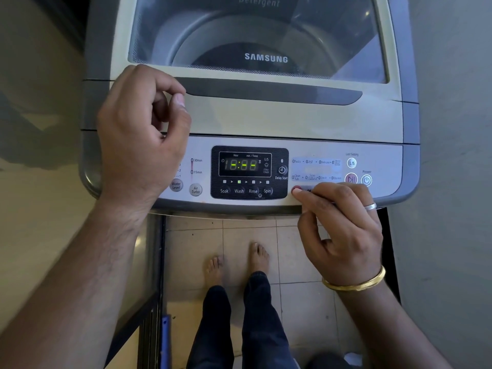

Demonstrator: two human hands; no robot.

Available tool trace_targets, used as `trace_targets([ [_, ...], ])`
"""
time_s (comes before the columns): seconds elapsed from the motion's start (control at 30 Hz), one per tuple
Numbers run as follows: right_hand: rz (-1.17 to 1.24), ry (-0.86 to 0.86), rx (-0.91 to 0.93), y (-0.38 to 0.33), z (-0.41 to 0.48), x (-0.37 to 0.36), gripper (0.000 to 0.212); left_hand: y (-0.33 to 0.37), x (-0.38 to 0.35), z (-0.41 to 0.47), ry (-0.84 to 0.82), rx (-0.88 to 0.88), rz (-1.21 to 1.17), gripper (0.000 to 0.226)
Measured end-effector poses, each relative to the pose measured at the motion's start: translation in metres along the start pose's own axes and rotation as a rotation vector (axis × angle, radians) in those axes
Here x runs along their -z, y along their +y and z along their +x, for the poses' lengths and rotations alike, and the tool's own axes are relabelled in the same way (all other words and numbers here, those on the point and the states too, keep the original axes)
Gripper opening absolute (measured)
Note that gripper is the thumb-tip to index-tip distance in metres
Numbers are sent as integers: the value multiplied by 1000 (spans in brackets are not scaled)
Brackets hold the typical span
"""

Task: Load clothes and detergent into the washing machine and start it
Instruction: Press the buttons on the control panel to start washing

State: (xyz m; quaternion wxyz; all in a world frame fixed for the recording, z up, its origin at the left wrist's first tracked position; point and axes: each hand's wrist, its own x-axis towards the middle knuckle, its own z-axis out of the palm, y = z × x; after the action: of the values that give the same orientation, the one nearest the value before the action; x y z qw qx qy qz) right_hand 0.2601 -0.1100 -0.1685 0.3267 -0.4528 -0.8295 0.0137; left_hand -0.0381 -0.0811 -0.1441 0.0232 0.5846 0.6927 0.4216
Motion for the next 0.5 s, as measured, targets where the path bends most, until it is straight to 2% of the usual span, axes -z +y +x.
trace_targets([
  [0.5, -5, 15, -17, -1, -2, -2, 19, 0, 0, 0, 6, -3, -1, 10],
])
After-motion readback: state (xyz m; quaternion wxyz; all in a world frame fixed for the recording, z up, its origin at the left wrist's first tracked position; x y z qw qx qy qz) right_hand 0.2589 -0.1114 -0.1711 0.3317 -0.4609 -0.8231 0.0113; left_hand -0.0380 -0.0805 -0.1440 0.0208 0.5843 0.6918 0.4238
